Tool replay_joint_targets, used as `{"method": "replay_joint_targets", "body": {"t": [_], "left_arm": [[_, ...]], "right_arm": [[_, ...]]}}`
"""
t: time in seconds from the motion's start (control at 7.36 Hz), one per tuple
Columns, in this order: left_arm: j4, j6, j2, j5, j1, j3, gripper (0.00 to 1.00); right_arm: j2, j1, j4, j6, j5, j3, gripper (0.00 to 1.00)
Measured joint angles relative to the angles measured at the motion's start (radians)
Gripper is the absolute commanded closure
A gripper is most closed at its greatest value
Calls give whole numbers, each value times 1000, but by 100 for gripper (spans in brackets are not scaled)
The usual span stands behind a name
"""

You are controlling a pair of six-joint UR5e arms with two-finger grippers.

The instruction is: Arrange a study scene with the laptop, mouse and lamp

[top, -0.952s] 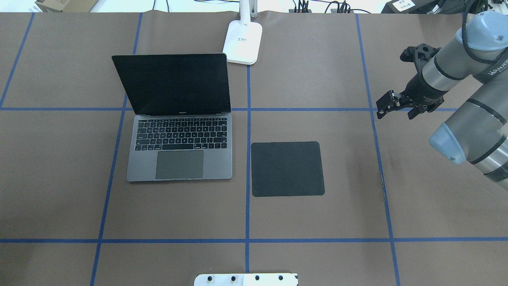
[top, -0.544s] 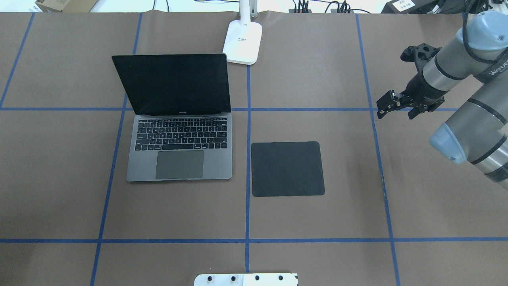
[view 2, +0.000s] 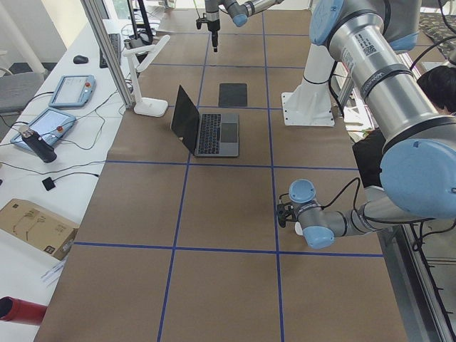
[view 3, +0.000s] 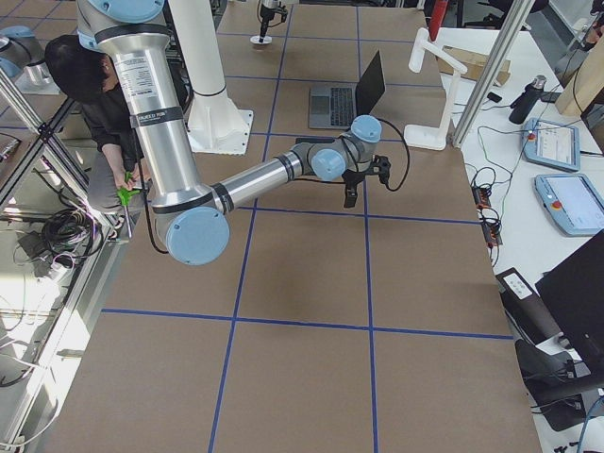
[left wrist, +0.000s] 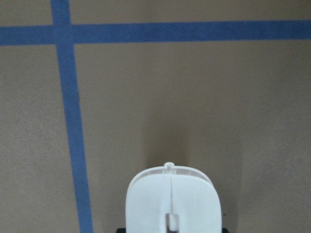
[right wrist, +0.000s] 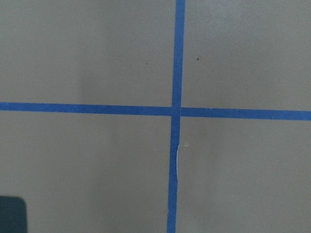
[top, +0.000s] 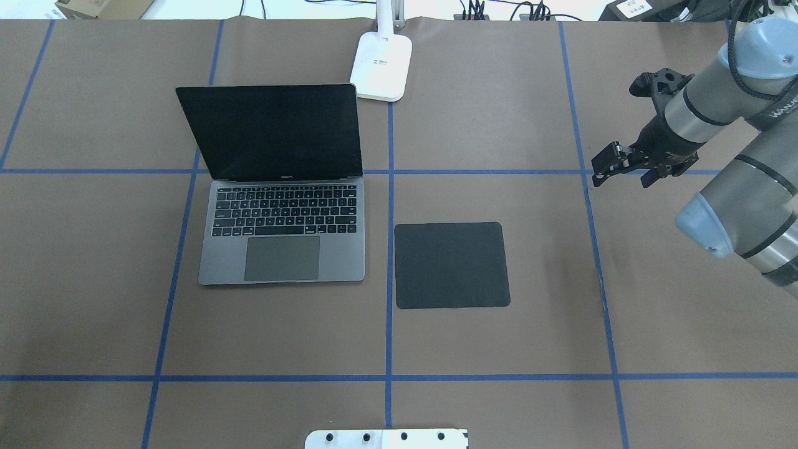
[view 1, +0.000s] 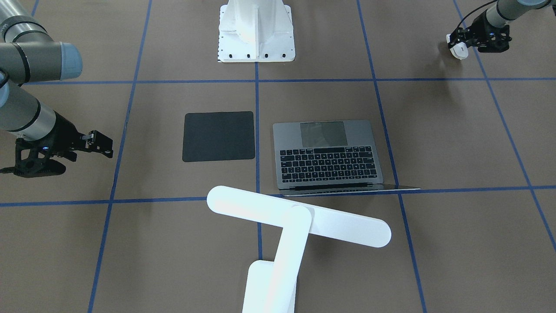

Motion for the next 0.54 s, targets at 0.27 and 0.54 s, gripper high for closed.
{"method": "replay_joint_targets", "body": {"t": [0.27,0.54], "left_arm": [[43,-94,-41,-40,-1,-79,55],[211,-156,-111,-73,-17,-191,55]], "right_arm": [[2,-1,0,0,5,-1,0],[1,0,0,0,8,1,0]]}}
